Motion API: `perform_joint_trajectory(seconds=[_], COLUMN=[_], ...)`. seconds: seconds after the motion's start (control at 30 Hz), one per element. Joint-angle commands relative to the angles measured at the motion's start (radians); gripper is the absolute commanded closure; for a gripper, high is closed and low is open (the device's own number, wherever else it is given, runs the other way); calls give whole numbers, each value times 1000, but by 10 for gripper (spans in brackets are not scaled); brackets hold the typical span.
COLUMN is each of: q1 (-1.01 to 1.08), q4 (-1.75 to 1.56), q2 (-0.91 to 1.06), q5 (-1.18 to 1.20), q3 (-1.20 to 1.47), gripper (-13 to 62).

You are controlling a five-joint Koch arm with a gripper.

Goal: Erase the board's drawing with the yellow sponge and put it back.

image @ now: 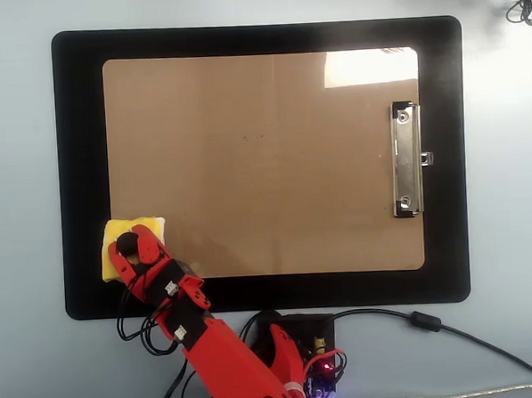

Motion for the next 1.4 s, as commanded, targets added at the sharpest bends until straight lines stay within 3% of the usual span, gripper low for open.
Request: perform_joint_trajectory(seconds=[0.0,0.23,0.27,0.37,0.43,0.7,0.83,1.03,1.17,1.37], q1=[-17,-23,-23,-23,-25,-31,-28,26,279,723], q4=[-114,-156,-156,-158,-158,-153,-92,508,950,1224], q2=[-6,-60,-60,-58,-54,-12,137,477,491,492], q5=[-11,-11,-11,-11,-11,-18,-21,-17,54,525], q3=[-17,-8,-5,-8,-9,-11,-8,-89,-282,-316], gripper=[575,566,526,236,163,158,158,161,161,160])
